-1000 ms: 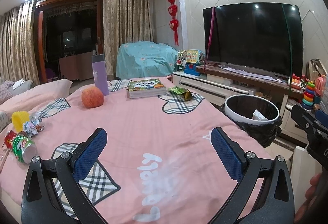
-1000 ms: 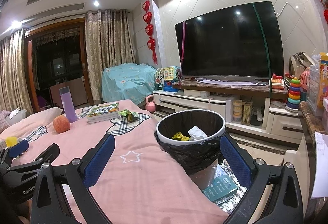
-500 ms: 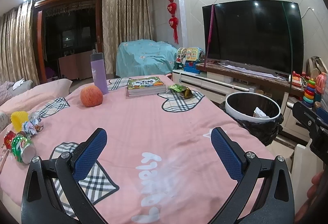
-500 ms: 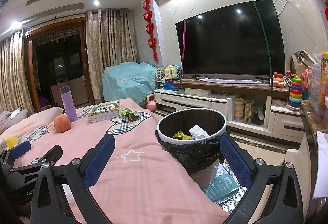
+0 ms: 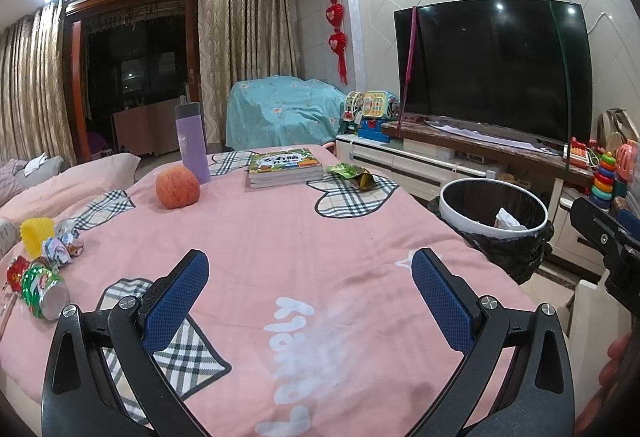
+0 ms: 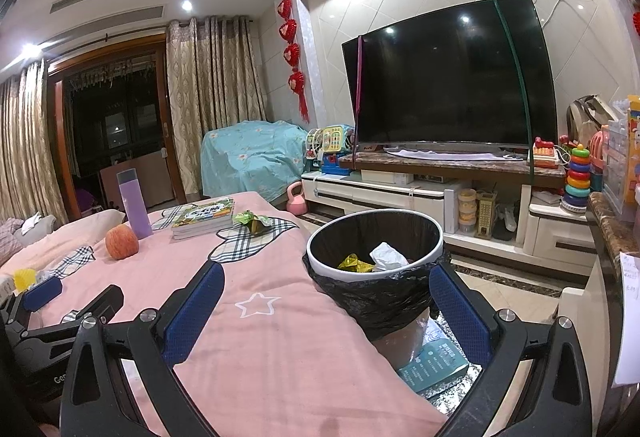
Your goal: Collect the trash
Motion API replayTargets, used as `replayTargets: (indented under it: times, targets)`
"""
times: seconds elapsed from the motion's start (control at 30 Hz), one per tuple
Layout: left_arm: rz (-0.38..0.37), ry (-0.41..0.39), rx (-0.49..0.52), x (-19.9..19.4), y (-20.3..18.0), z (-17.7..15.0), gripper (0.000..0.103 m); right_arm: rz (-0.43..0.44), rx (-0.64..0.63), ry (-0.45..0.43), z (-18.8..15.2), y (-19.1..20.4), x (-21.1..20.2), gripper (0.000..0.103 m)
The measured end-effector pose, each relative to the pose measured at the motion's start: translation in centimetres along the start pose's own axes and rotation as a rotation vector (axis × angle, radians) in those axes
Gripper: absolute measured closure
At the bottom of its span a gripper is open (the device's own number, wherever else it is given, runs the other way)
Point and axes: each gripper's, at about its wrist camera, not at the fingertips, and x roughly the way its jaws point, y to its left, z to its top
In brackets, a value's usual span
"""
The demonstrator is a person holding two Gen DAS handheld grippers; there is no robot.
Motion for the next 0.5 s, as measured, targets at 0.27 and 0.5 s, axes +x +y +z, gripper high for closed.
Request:
replayTargets:
  times: [0.27,0.5]
  targets:
    - [-0.006,0.006,-0.006,0.44,0.22,0.04,0.000,0.000,0.002,0.007,0.02,0.03,0.26,0.000]
    - [-0.018,0.011,-0.013,0.78,0.51,0.20,0.000,0.000,-0.005,0.014,0.07,0.50,0.43,0.000]
